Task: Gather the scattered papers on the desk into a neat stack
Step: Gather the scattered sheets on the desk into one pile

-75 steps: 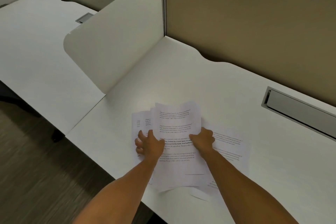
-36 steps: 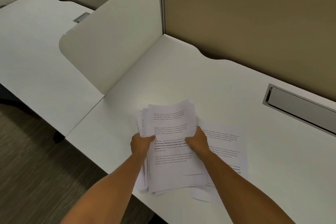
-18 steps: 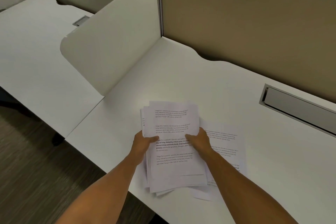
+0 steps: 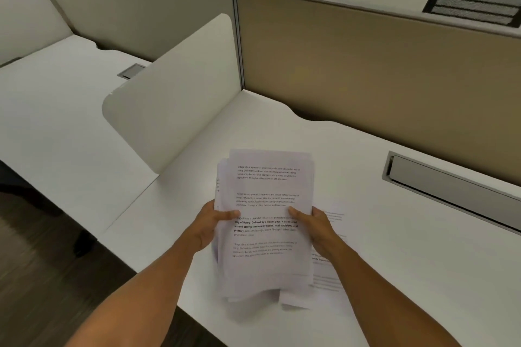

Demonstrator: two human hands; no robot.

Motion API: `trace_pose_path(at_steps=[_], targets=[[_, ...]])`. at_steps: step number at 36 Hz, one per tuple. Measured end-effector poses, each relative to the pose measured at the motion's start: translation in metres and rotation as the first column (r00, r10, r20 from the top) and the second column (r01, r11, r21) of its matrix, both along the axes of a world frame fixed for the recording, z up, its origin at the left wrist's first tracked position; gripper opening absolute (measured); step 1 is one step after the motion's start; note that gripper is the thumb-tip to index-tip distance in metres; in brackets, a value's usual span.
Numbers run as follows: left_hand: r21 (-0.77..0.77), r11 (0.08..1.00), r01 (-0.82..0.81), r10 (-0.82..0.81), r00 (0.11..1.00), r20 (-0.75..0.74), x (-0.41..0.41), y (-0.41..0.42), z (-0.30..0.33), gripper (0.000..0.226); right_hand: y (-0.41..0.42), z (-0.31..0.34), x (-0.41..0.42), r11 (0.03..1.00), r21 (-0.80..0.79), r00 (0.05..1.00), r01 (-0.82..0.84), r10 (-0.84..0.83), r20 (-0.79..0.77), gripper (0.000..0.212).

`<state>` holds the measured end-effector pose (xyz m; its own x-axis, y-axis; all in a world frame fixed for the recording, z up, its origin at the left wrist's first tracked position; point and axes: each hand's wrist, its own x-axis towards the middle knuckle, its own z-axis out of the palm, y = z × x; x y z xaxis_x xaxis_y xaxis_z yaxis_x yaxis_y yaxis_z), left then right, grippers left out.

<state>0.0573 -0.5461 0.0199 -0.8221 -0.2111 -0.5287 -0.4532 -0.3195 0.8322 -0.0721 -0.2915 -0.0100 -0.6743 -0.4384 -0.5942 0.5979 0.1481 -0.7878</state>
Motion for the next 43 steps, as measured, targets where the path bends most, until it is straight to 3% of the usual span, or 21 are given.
trace_pose_path(at_steps=[6, 13, 21, 30, 33, 37, 43], targets=[[-0.063, 0.997, 0.053, -0.055, 0.998, -0.031, -0.015, -0.003, 0.025, 0.063, 0.006, 0.013, -0.004, 0.992, -0.122, 1.0, 0.021, -0.018, 0.025, 0.057], [-0.174, 0.985, 0.0, -0.006, 0.999, -0.036, -0.023, -0.013, 0.042, 0.062, 0.004, 0.022, -0.003, 0.981, -0.185, 0.997, 0.06, -0.05, 0.056, 0.058], [-0.207, 0.978, 0.037, -0.051, 0.997, -0.065, -0.024, -0.025, 0.058, 0.06, -0.005, 0.029, -0.003, 0.974, -0.213, 0.997, 0.082, -0.083, 0.003, 0.081], [-0.111, 0.992, 0.068, -0.08, 0.991, -0.108, -0.032, -0.031, 0.068, 0.062, -0.004, 0.045, -0.012, 0.957, -0.274, 0.994, 0.091, -0.102, -0.026, 0.059], [-0.079, 0.995, 0.054, -0.062, 0.992, -0.108, -0.038, -0.023, 0.064, 0.063, 0.002, 0.048, -0.015, 0.966, -0.2, 0.982, 0.164, -0.179, -0.059, 0.067], [-0.04, 0.999, 0.03, -0.033, 0.996, -0.083, -0.048, -0.002, 0.053, 0.062, 0.018, 0.041, -0.022, 0.963, -0.097, 0.962, 0.25, -0.258, -0.085, 0.059], [0.047, 0.998, 0.046, -0.044, 0.999, -0.028, -0.061, 0.034, 0.032, 0.057, 0.057, 0.028, -0.024, 0.979, -0.041, 0.975, 0.198, -0.201, -0.091, 0.041]])
